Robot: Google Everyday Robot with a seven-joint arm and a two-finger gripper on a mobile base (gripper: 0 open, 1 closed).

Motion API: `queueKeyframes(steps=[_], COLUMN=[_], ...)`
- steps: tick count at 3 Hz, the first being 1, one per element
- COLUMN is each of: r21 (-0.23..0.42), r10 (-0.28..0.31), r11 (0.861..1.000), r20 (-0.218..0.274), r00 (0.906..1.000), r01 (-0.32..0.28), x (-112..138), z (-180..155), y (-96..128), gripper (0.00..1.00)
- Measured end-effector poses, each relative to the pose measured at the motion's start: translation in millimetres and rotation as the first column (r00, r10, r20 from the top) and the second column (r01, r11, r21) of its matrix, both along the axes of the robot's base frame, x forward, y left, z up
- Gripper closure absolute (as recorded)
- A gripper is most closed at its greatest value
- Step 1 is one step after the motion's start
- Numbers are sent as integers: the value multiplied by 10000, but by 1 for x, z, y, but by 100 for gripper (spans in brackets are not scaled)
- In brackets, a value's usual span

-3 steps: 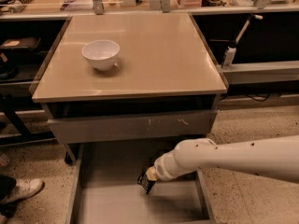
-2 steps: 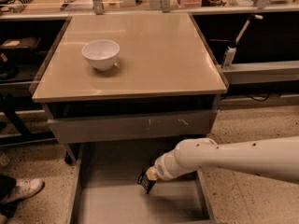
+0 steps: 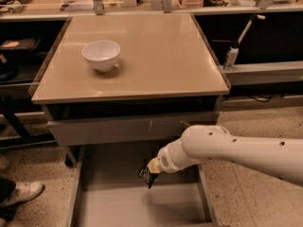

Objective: Pick rxbar chocolate from middle drawer and place on counter

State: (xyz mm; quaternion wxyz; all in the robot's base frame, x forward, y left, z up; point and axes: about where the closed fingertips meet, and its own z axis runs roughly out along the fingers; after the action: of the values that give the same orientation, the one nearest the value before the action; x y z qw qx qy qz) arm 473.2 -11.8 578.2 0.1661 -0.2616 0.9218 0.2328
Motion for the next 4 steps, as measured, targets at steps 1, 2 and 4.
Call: queueKeyframes(steps=[1, 2, 4], r21=[-35, -148, -257], r10=[-214, -525, -761], r11=[9998, 9984, 9963], r20=[378, 899, 1803], r00=[9991, 9946, 9807], r01=[215, 540, 820], x=[5, 8, 11], z=[35, 70, 123], y=[-7, -19, -30], gripper=[100, 100, 100])
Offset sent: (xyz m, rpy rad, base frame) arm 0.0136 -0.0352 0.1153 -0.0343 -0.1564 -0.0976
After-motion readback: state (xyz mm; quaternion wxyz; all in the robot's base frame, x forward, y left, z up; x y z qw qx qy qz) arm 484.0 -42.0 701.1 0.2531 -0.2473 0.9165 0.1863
